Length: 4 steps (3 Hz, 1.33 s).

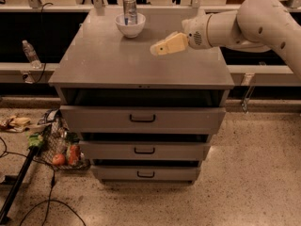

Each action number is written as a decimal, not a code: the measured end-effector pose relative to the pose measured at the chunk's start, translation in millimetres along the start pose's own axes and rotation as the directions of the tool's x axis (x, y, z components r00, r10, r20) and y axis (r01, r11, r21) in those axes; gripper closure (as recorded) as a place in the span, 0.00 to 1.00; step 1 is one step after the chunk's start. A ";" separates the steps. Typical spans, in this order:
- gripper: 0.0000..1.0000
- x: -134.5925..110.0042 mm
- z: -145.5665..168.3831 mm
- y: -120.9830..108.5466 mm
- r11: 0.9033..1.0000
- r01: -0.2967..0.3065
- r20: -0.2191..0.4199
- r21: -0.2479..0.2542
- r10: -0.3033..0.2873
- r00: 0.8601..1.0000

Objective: Pick redbull can from white bowl and place on counter

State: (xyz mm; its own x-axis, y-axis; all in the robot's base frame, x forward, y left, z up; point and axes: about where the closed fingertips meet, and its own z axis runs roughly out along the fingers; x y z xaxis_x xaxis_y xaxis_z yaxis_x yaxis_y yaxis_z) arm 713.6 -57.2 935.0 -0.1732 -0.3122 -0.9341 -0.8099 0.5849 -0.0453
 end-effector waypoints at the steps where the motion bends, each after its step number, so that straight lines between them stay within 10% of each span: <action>1: 0.00 -8.2 17.5 -9.3 0.998 -0.008 0.034 0.060 0.006 0.999; 4: 0.00 -68.7 155.9 -90.1 0.989 -0.018 0.217 0.146 -0.014 0.976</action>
Offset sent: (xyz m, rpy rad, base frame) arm 0.1435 0.0539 0.0153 0.1010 -0.1917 -0.1425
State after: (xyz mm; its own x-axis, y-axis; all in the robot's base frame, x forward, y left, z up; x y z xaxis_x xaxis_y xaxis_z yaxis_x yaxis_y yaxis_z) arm 885.9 28.2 948.0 -0.0358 -0.1508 -0.9879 -0.7163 0.6932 -0.0799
